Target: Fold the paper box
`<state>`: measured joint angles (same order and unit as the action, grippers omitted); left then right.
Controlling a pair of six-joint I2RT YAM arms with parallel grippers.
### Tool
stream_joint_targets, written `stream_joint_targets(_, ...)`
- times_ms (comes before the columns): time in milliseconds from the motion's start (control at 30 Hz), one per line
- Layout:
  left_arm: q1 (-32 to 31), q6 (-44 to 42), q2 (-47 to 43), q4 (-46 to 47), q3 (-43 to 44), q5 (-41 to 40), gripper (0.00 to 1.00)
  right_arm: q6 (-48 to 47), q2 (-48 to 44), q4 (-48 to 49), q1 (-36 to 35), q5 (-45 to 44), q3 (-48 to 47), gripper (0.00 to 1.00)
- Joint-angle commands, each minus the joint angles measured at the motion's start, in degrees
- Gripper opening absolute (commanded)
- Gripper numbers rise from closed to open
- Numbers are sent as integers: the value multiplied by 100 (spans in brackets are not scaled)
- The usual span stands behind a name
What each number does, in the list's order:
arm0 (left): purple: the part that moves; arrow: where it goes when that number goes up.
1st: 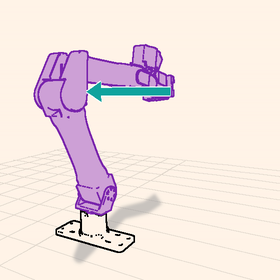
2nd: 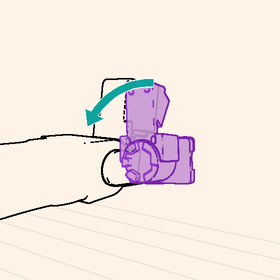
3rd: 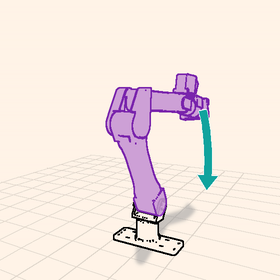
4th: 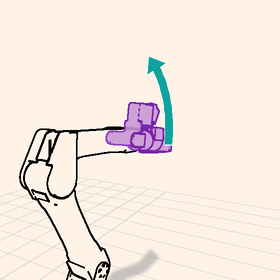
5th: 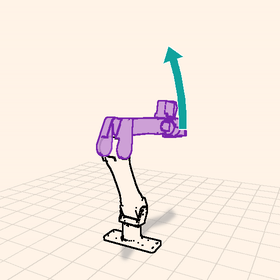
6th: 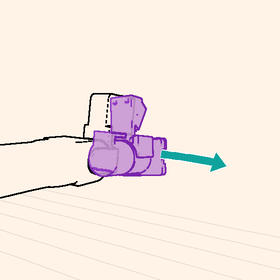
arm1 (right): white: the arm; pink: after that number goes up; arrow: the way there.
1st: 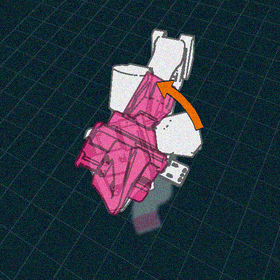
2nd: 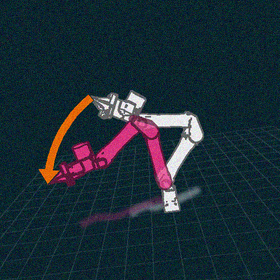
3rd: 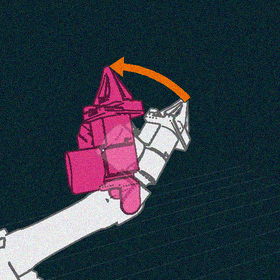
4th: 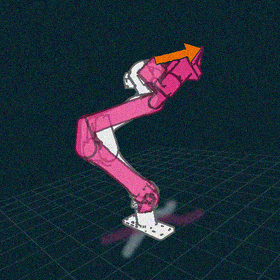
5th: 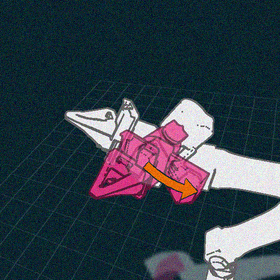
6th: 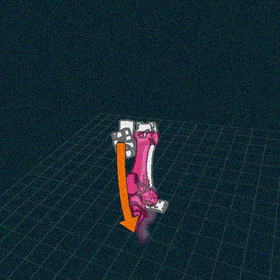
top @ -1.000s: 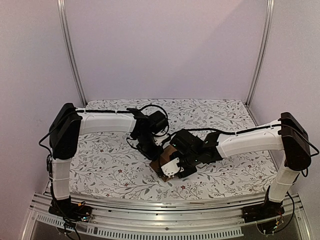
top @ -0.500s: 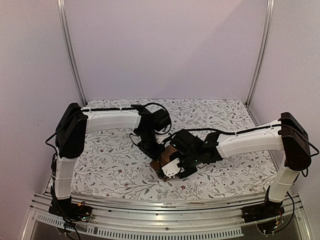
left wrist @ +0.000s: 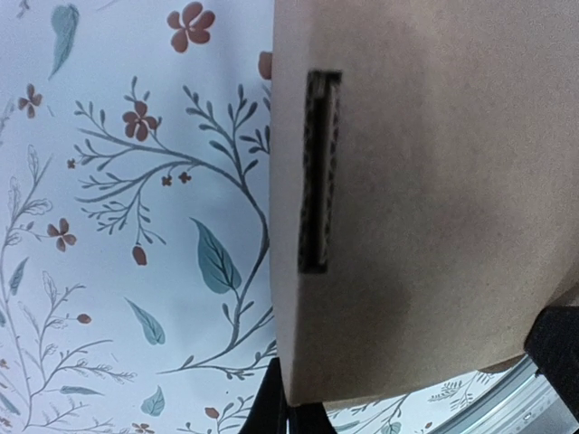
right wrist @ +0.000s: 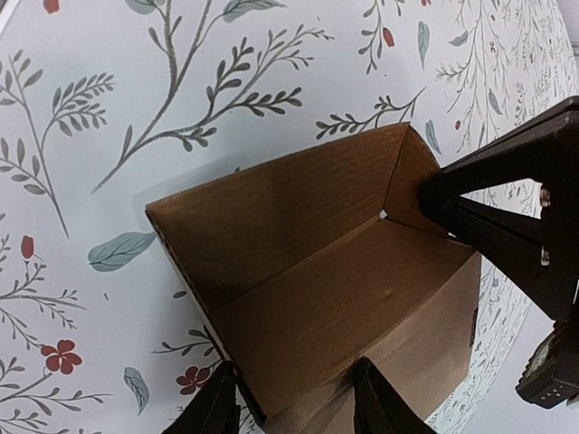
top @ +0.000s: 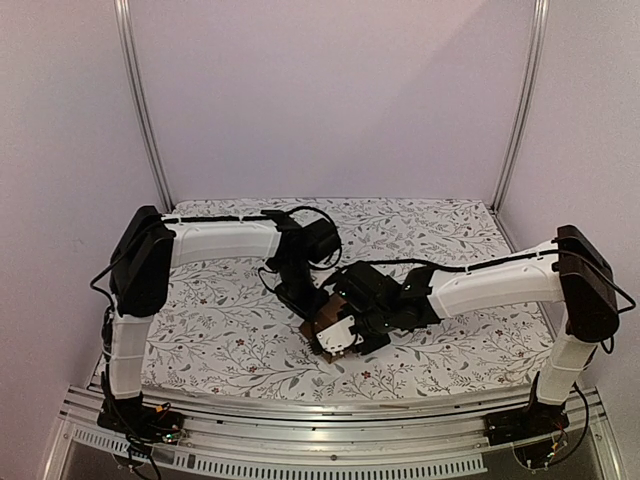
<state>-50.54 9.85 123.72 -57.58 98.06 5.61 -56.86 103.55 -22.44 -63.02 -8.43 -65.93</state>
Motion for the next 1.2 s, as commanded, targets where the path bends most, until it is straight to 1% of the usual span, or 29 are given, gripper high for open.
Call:
stream_joint_targets(0, 9, 127, -12, 260, -279, 240, 0, 315, 669, -536, -45, 131, 194, 35)
stream_joint_targets(100, 9, 123, -32, 276, -279, 223, 0, 476, 669, -573, -45, 131, 119, 31)
stream_joint_targets(200, 23, 106, -30, 274, -271, 218, 0, 509, 676, -654, -47, 137, 80, 31)
stream_joint_targets(333, 27, 107, -49, 274, -253, 229, 0, 269, 646, -734, -47, 235, 221, 40)
stream_joint_targets(467, 27, 105, -67, 270, -286, 217, 0, 44, 463, -924, -44, 293, 273, 46)
stream_joint_targets(600, 44, 97, -51, 233, -280, 229, 0, -115, 214, -1123, -16, 327, 234, 49)
stream_joint_targets(700, 45, 92, -40, 199, -283, 233, 0, -174, -122, -1270, 209, 346, 100, 52)
stream_joint_targets(867, 61, 86, -45, 179, -262, 217, 0, -109, -673, -1790, 891, 928, -261, 56)
stream_joint_targets(967, 70, 70, -11, 184, -235, 224, 0, -29, -801, -1890, 1153, 1320, -280, 57)
stream_joint_targets(1167, 71, 105, 26, 178, -208, 279, 0, 569, -744, -1890, 1681, 2131, -473, 57)
